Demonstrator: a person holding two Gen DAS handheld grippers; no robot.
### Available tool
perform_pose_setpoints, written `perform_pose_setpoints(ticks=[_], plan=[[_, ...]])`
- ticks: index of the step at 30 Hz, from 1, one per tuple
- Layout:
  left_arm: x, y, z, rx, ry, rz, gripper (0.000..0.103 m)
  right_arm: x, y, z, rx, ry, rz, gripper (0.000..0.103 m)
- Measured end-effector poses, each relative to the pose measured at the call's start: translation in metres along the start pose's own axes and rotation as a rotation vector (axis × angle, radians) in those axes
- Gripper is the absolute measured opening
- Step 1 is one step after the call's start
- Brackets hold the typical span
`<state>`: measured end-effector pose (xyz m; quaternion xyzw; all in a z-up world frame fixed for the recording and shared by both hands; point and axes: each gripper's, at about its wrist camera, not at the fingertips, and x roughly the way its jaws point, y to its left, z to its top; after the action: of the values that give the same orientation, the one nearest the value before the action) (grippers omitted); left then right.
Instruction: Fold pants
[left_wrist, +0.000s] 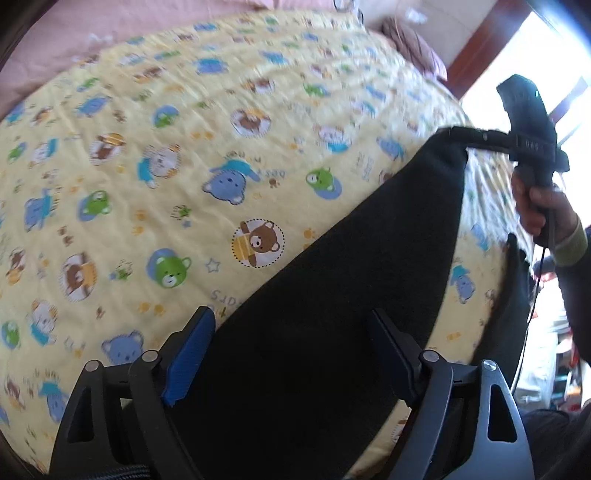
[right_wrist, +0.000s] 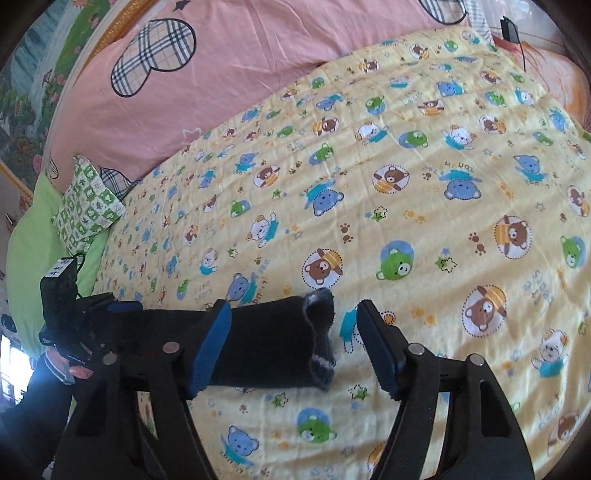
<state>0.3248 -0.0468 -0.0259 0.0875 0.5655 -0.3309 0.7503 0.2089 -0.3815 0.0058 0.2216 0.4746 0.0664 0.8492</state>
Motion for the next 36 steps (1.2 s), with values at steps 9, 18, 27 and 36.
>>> perform_pose_setpoints(ticks=[9,18,27,36], plan=[[0.018,0.013,0.024,0.061,0.102,-0.064,0.059,0.012,0.006,0.002,-0.035,0.035,0.019,0.044],[-0.023,-0.028,-0.005,0.102,-0.002,-0.091,0.005,-0.008,0.023,-0.002,-0.101,0.003,0.034,0.01],[-0.075,-0.078,-0.063,0.072,-0.123,-0.086,0.004,-0.05,0.034,-0.037,-0.107,-0.065,0.084,0.009],[-0.093,-0.12,-0.113,0.033,-0.181,-0.11,0.004,-0.093,0.034,-0.091,-0.142,-0.147,0.151,0.009]])
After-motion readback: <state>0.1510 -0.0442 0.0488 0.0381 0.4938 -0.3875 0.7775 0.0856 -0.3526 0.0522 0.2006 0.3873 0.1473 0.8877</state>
